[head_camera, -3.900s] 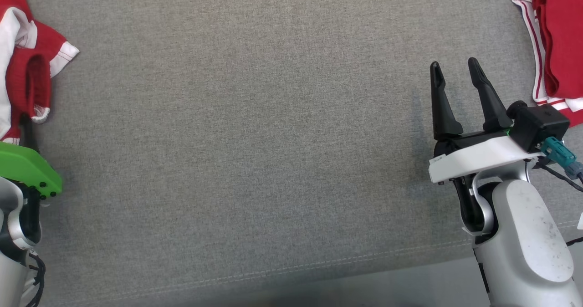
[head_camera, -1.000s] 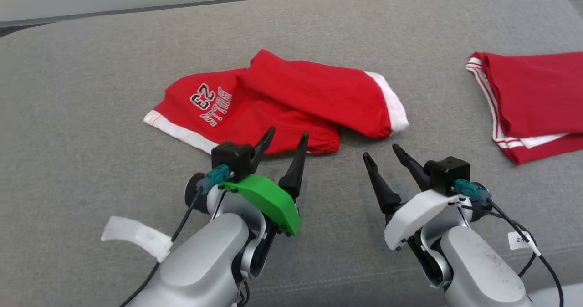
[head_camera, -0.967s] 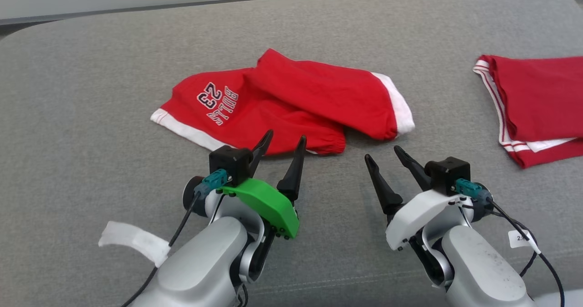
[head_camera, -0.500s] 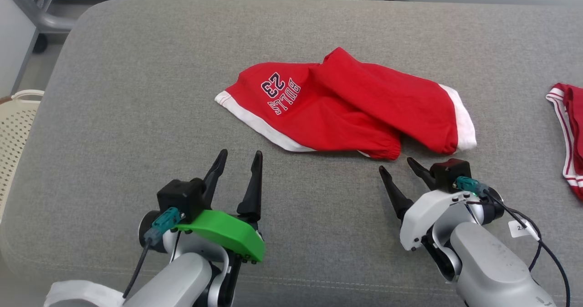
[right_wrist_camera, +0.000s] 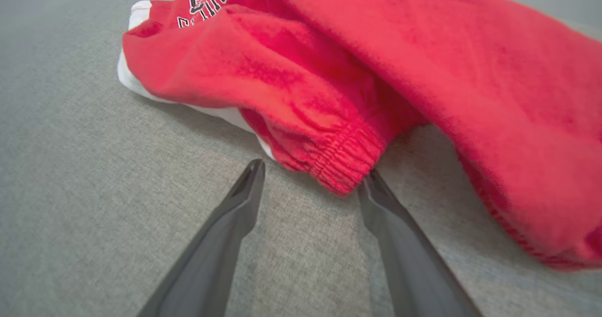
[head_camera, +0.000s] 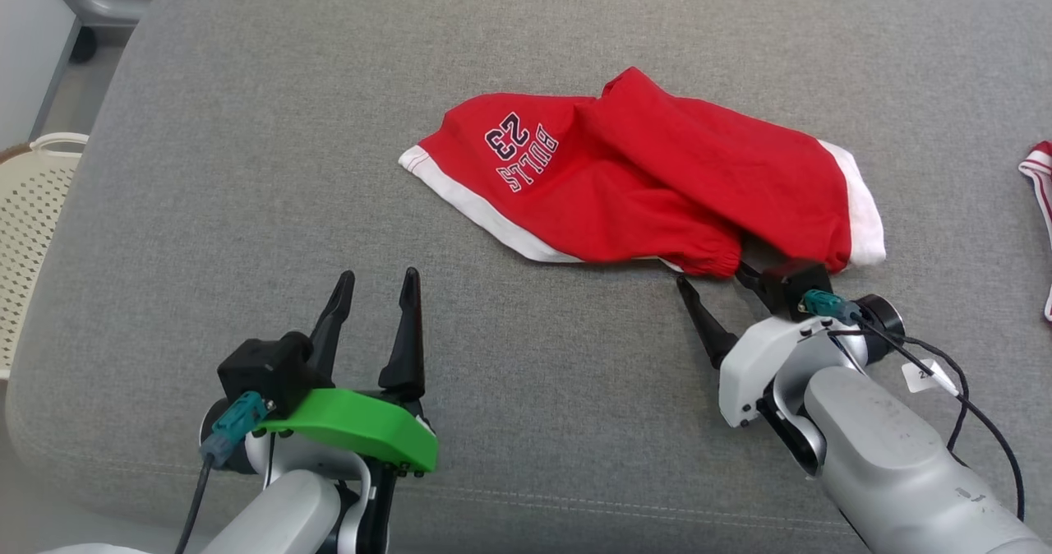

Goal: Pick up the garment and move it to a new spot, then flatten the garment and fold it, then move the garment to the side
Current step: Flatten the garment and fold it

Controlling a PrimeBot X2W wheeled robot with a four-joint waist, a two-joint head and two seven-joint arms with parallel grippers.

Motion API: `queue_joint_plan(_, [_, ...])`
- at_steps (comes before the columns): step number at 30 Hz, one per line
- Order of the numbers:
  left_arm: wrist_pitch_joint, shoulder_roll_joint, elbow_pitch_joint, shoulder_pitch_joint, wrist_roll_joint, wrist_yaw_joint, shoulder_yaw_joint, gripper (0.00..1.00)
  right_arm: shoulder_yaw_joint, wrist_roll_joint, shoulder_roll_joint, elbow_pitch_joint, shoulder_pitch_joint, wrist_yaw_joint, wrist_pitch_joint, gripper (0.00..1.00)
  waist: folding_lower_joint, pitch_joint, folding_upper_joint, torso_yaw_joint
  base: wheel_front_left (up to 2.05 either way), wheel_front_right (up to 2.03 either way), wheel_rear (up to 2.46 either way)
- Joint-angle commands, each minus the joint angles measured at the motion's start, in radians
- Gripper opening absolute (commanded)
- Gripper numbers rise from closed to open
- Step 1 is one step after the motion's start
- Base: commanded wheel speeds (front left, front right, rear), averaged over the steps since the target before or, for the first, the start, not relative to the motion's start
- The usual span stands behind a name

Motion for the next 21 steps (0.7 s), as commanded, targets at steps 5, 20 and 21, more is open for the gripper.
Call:
queue_joint_plan(5, [-0.003,0.013,-0.011,0.030,0.013,0.003,0.031,1.00,0.051,0.020,-0.013,0.002,-0.041,-0.001,-0.009,0.00,0.0000,0.009,0.0000,-0.006,0.00,0.00,0.00])
queue_joint_plan(20, [-0.002,0.009,-0.020,0.100,0.024,0.002,0.098,1.00,0.242,0.358,-0.152,-0.281,-0.044,-0.001,0.140,0.00,0.0000,-0.060,0.0000,-0.119,0.00,0.00,0.00])
queue_joint_plan(21, [-0.002,0.007,-0.020,0.103,0.025,0.000,0.099,1.00,0.250,0.389,-0.178,-0.313,-0.036,-0.001,0.171,0.00,0.0000,-0.065,0.0000,-0.128,0.00,0.00,0.00])
